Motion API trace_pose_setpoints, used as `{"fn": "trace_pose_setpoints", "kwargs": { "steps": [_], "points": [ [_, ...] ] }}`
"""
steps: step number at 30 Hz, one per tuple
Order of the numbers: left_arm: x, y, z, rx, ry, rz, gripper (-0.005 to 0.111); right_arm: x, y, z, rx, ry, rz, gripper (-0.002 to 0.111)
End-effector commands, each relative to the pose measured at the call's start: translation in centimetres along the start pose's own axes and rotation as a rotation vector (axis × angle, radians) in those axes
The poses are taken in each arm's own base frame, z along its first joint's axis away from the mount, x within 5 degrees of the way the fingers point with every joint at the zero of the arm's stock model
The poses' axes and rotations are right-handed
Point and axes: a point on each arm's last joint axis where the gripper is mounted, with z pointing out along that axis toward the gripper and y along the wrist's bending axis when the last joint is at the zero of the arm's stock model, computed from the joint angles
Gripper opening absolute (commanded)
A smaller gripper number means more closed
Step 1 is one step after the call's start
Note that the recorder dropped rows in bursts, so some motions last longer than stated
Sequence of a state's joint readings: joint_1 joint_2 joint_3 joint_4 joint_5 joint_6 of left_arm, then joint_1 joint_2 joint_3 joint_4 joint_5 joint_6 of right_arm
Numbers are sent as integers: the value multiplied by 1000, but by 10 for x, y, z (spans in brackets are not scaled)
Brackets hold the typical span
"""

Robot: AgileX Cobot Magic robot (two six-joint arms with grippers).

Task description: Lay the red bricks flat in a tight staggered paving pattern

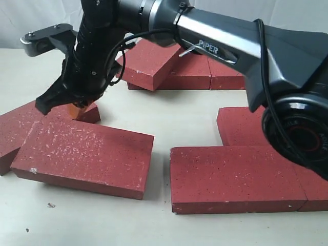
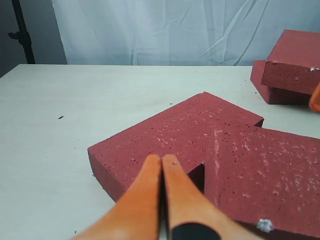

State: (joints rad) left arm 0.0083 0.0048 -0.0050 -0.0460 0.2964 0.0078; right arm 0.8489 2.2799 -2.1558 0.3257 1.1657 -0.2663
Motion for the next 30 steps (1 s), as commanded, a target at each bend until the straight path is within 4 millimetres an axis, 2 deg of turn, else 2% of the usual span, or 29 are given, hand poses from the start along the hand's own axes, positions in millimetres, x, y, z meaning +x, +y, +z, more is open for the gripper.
{"fn": "trace_pose_setpoints", "kwargs": {
  "steps": [1, 4, 7, 10, 14, 17, 22, 26, 27, 30],
  "points": [
    [1, 0, 0, 0, -9, 3, 0, 6, 21, 9, -139, 48, -83, -1],
    [1, 0, 0, 0, -9, 3, 0, 26, 39, 38, -171, 160, -128, -1],
    [1, 0, 0, 0, -9, 3, 0, 48, 46, 59, -177, 262, -144, -1],
    [1, 0, 0, 0, -9, 3, 0, 58, 43, 66, -166, 308, -140, -1],
    [1, 0, 0, 0, -9, 3, 0, 75, 23, 74, 2, 421, -185, -1],
    [1, 0, 0, 0, -9, 3, 0, 79, 6, 72, 103, 456, -181, -1],
    [1, 0, 0, 0, -7, 3, 0, 75, -3, 58, 126, 430, -163, -1],
    [1, 0, 0, 0, -7, 3, 0, 63, 4, 14, 152, 330, -173, -1],
    [1, 0, 0, 0, -7, 3, 0, 61, 7, 9, 134, 313, -164, -1],
    [1, 0, 0, 0, -7, 3, 0, 39, 23, 12, -13, 53, -59, -1]
  ]
}}
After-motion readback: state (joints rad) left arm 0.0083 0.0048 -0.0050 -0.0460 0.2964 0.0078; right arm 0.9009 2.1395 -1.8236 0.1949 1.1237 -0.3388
